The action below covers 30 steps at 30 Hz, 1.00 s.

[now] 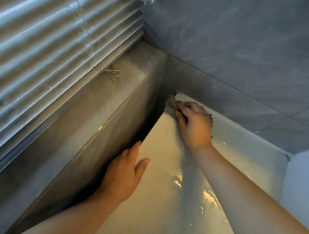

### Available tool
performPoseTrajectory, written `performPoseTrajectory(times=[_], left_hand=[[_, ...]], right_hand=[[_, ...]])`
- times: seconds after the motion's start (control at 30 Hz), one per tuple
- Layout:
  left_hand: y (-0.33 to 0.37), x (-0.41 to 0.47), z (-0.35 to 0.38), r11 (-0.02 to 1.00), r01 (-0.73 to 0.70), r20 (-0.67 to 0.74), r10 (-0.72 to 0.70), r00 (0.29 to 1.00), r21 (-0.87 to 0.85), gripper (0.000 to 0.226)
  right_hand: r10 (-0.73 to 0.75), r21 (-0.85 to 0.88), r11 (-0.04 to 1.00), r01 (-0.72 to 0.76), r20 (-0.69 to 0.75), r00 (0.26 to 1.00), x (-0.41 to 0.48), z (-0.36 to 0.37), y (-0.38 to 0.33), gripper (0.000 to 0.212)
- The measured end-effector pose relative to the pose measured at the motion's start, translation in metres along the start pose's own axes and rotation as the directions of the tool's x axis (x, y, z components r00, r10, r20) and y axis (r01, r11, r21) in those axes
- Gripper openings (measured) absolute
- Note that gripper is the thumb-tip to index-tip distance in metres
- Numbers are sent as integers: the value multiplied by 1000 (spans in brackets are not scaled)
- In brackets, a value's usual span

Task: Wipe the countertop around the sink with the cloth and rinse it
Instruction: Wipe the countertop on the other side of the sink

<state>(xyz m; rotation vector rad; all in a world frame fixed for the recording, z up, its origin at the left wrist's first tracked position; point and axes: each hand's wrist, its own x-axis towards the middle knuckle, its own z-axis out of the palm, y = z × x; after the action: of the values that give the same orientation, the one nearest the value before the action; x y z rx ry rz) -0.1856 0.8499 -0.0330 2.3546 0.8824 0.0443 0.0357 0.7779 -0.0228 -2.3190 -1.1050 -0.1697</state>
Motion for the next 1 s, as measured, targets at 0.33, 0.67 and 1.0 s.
performPoseTrajectory(times=[0.33,0.67,1.0], left_hand=[[1,0,-2,1000,20,29,-21,999,24,60],[-2,1,2,1000,4,17,-4,1000,8,72],[-2,-1,1,1000,-6,7,6,1000,-6,65]], right_hand=[[129,289,942,-168,147,981,-55,-26,-35,19],[306,153,945,-289,-104,946,4,-61,39,21],[365,118,930,-349,-174,915,-19,-27,40,24]])
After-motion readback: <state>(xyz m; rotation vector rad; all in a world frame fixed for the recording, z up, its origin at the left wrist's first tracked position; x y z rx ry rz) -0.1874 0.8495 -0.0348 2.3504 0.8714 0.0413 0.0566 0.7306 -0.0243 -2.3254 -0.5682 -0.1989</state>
